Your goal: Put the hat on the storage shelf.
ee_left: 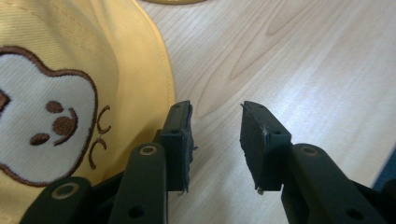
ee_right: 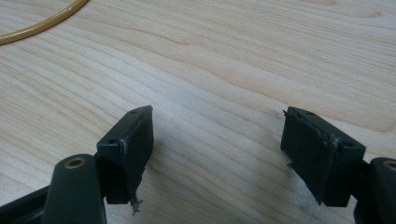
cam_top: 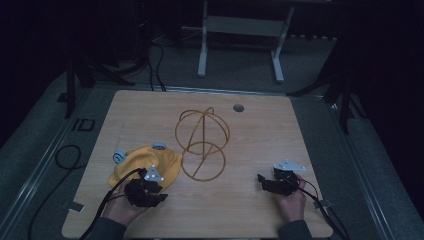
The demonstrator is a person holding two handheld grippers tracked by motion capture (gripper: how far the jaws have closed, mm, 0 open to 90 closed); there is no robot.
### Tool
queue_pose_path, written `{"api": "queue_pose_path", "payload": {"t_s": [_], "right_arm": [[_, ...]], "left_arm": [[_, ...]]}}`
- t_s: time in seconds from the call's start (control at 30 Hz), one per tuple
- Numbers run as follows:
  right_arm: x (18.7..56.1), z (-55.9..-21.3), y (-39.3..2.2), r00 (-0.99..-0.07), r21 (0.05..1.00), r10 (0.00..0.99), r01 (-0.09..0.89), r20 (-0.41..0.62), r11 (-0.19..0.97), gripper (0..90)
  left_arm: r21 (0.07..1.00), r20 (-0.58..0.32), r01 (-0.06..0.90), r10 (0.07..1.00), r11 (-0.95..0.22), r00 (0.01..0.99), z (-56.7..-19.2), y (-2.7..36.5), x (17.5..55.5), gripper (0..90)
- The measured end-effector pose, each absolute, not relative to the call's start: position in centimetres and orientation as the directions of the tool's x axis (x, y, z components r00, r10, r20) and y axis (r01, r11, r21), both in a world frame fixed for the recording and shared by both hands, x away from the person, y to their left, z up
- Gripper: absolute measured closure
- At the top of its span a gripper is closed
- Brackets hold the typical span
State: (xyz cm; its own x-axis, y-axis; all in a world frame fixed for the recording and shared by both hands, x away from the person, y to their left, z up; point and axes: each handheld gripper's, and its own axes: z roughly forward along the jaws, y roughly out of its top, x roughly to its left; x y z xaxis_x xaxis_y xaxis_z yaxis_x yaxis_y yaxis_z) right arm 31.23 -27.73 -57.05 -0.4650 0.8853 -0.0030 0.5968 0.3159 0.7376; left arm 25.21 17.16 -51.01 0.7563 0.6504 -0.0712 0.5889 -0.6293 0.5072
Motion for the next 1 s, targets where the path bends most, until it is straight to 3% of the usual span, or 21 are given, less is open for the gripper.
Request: {"api": "queue_pose_path", "payload": {"t_s": [0.53, 1.0], "right_arm": [[31.2, -57.0, -27.7, -0.465, 0.737, 0.886, 0.598, -0.002, 0.316, 25.4], [31.2, -57.0, -27.7, -0.465, 0.737, 0.885, 0.598, -0.003, 0.316, 25.4]], "left_arm": [[0.540, -0.078, 0.575, 0.644, -0.615, 0.761, -48.4, 19.3, 25.2, 64.0], [0.563, -0.052, 0.492, 0.565, -0.664, 0.823, -45.8, 20.2, 25.4, 63.0]]}}
